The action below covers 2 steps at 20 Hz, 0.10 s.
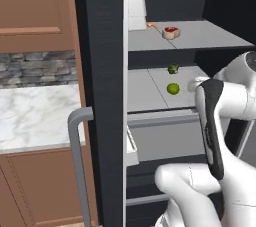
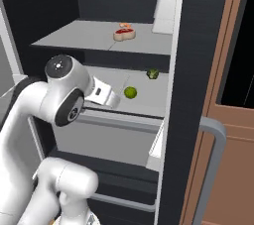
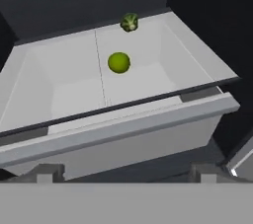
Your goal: Transport the steak and lime to the fridge. Place the steak on the rack containing meat and place the lime on the rack containing the vegetable, ensuring meats and vegetables are on different racks.
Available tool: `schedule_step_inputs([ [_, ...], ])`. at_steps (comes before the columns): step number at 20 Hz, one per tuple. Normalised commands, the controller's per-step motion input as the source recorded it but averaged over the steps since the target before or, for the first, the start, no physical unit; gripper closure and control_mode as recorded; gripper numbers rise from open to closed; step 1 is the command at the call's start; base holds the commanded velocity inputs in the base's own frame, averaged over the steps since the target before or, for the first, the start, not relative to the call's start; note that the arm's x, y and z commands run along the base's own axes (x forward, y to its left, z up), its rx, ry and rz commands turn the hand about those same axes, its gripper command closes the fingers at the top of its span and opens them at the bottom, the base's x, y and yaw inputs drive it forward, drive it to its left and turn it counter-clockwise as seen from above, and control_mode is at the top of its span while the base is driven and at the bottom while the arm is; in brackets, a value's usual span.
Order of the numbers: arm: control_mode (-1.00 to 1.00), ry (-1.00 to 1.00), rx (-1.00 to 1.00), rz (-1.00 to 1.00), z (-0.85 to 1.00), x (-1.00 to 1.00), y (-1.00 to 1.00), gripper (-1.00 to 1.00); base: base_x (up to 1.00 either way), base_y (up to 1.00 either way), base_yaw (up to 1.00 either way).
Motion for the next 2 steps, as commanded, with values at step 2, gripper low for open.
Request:
schedule_step_inputs([
  [2, -1.00, 0.32, -0.06, 0.00, 0.73, -1.00, 0.00, -1.00, 0.00, 0.00, 0.00],
])
